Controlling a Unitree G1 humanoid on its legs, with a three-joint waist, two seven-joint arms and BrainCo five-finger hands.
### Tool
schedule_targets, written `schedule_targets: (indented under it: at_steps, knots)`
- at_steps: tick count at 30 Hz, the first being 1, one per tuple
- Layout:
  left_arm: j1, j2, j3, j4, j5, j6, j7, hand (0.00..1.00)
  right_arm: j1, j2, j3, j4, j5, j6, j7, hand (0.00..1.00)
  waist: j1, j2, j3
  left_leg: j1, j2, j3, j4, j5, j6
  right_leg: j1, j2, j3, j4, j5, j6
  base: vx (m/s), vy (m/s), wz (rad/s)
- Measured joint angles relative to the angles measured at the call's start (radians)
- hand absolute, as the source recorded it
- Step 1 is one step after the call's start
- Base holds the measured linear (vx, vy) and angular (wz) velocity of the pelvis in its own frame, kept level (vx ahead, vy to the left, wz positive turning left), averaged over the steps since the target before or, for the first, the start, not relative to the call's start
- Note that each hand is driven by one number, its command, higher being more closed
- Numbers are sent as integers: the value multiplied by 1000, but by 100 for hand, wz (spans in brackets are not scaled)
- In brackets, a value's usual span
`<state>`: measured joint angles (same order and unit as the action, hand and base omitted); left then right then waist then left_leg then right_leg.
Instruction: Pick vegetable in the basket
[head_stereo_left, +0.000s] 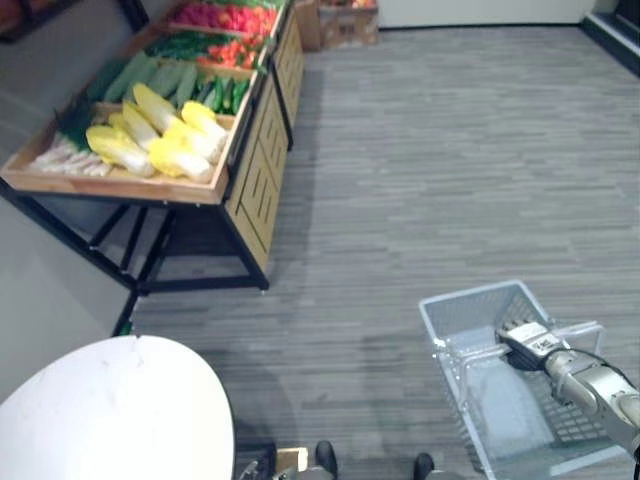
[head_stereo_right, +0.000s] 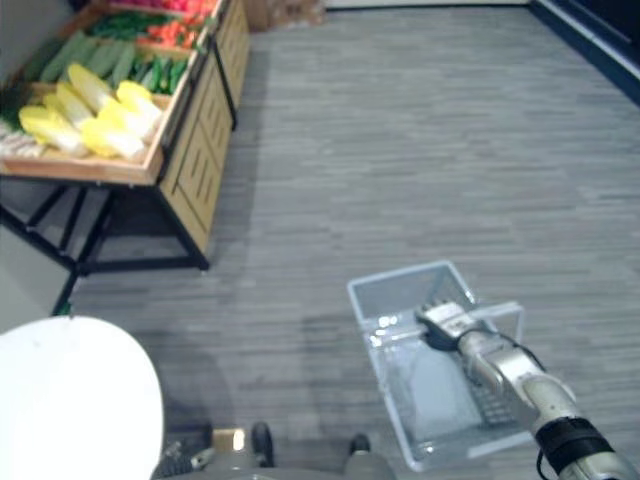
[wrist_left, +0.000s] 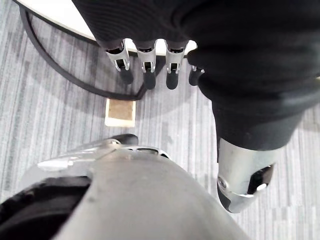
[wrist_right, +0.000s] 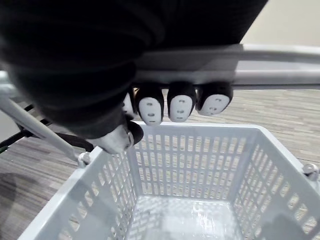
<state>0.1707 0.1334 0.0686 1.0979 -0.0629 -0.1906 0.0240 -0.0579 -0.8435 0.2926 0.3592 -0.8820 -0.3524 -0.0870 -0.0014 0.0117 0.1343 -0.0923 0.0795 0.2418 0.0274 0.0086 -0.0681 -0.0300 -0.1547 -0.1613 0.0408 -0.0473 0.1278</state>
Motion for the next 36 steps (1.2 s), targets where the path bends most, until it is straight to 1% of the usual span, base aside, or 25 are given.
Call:
schedule_targets:
  at_steps: [2, 3, 4, 5, 6, 7, 8, 9, 11, 13, 15, 16, 18, 20, 22, 23, 24, 25, 26, 28, 29, 30, 32, 33, 36]
  knots:
    - [1, 1, -6, 1, 9, 4, 0, 0, 3, 1, -2, 2, 0, -1, 0, 100, 6, -2, 0, 12, -35, 5, 4, -26, 30, 3, -36, 2, 19, -19, 29, 106, 227, 7]
    - [1, 6, -18, 2, 11, 4, -1, 0, 17, 3, -13, 2, 0, 0, 1, 100, 5, -17, 9, 17, -62, -1, 22, -66, 48, -3, -70, 0, 77, -58, 39, 124, 214, 19]
    - [1, 11, -31, 5, 13, 5, 0, 0, 29, 3, -16, 3, 0, 2, 2, 100, 2, -17, 9, 27, -75, -5, 25, -79, 49, -5, -86, -2, 114, -70, 39, 130, 180, 11]
    - [4, 13, -46, 11, 19, 5, 0, 0, 42, 9, -17, 12, 0, 5, 5, 100, 6, -10, 8, 49, -87, -5, 25, -98, 64, -48, -101, -3, 243, -81, 35, 132, 173, -1]
    - [6, 22, -67, 13, 28, 5, 0, 0, 47, 24, -17, 13, -3, 12, 6, 100, 1, -5, 6, 65, -87, -4, 29, -109, 70, -130, -119, 4, 430, -62, 6, 130, 164, -6]
    - [5, 29, -75, 13, 29, 5, 0, 0, 51, 29, -17, 13, -9, 16, 6, 100, -4, -8, 8, 77, -88, -4, 31, -113, 75, -169, -130, 8, 517, -39, -28, 156, 174, -6]
    - [5, 38, -87, 13, 29, 5, -1, 0, 57, 31, -17, 15, -15, 23, 7, 100, -5, -15, 12, 106, -88, -4, 29, -124, 93, -236, -144, 13, 668, 37, -127, 203, 145, -1]
    - [3, 44, -99, 13, 29, 6, -1, 0, 58, 33, -25, 18, -16, 25, 6, 100, -16, -9, 17, 137, -88, -10, 30, -135, 112, -275, -157, 17, 767, 94, -154, 261, 149, 7]
    - [1, 65, -112, 14, 27, 10, -3, 0, 59, 73, -64, 50, -12, 36, 3, 100, -27, -30, 33, 185, -88, -34, 43, -171, 130, -318, -151, 16, 858, 6, -109, 266, 91, 26]
    - [-13, 64, -111, 14, 28, 17, -8, 0, 61, 84, -84, 60, -8, 44, 3, 100, -41, -35, 35, 208, -86, -47, 46, -189, 134, -338, -140, -37, 775, -33, -101, 292, 45, 35]
    - [-26, 67, -110, 12, 27, 19, -10, 0, 61, 96, -92, 63, -8, 58, 2, 100, -55, -27, 37, 218, -85, -73, 43, -201, 125, -343, -122, -84, 561, -21, -83, 381, 8, 49]
    - [-57, 66, -110, 10, 28, 20, -8, 0, 61, 97, -97, 85, -8, 60, 2, 100, -56, -27, 43, 227, -85, -100, 40, -216, 106, -347, -104, -80, 312, 19, -35, 378, -56, 49]
    - [-72, 64, -110, 1, 28, 19, -7, 0, 67, 99, -109, 88, -8, 58, 2, 100, -55, -17, 52, 244, -85, -122, 30, -224, 92, -340, -98, -71, 164, 44, -5, 355, -104, 44]
    - [-86, 57, -110, -3, 29, 19, -5, 0, 87, 125, -146, 87, -13, 59, 2, 100, -59, -26, 64, 297, -88, -170, 24, -258, 43, -328, -117, -50, 28, 70, 1, 491, -271, 73]
    - [-81, 62, -102, -6, 29, 19, 3, 0, 107, 130, -168, 83, -12, 59, 3, 100, -76, -36, 60, 329, -78, -209, 30, -308, 18, -315, -127, -50, 58, 78, -7, 469, -346, 82]
    - [-73, 42, -96, -4, 29, 21, 10, 0, 122, 135, -214, 86, -11, 67, 3, 100, -77, 1, 52, 335, -16, -234, 62, -347, -7, -347, -90, -68, 158, 143, -11, 515, -387, 49]
    - [-65, 28, -88, -1, 31, 21, 10, 0, 119, 135, -221, 89, -11, 72, 4, 100, -75, 32, 35, 309, 10, -234, 119, -343, -10, -352, -79, -77, 191, 145, -17, 628, -470, 26]
    - [-65, 16, -80, 2, 35, 25, 10, 0, 118, 135, -226, 89, -10, 74, 4, 100, -75, 38, 34, 283, 29, -235, 181, -331, -23, -352, -68, -84, 209, 130, -42, 431, -322, -3]
    - [-61, 1, -67, 8, 39, 25, 9, 0, 116, 132, -229, 89, -8, 80, 5, 100, -74, 47, 30, 225, 54, -232, 311, -279, -34, -338, -50, -103, 230, 102, -81, 545, -422, -2]
    - [-61, 7, -63, 9, 38, 27, 16, 0, 122, 129, -228, 90, 0, 84, 5, 100, -76, 46, 30, 137, 81, -222, 529, -127, -50, -276, -30, -126, 241, 51, -107, 617, -428, 5]
    - [-59, 8, -61, 5, 34, 27, 19, 0, 127, 124, -226, 92, 7, 87, 4, 100, -70, 29, 40, 88, 114, -193, 674, 12, -49, -212, -21, -130, 225, 17, -120, 627, -386, -1]
    - [-61, 13, -61, 2, 30, 26, 20, 0, 129, 114, -227, 93, 21, 94, 3, 100, -54, 29, 40, 41, 150, -139, 813, 24, -33, -152, -14, -132, 202, -6, -130, 485, -281, -8]
    - [-61, 15, -60, -11, 24, 25, 22, 0, 130, 105, -233, 101, 28, 103, 2, 100, -40, 25, 42, -36, 184, -50, 936, -39, 16, -61, -13, -136, 153, -29, -135, 424, -228, -1]
    - [-61, 15, -60, -17, 24, 26, 31, 0, 133, 105, -240, 117, 29, 107, -1, 100, -28, 25, 42, -79, 195, -3, 953, -70, 28, -6, -13, -148, 122, -46, -139, 388, -182, 10]
    - [-59, 17, -59, -35, 23, 26, 42, 0, 167, 105, -247, 123, 36, 112, -1, 100, -15, 25, 42, -173, 192, 79, 902, -97, 29, 75, -12, -195, 76, -62, -122, 299, -70, 34]
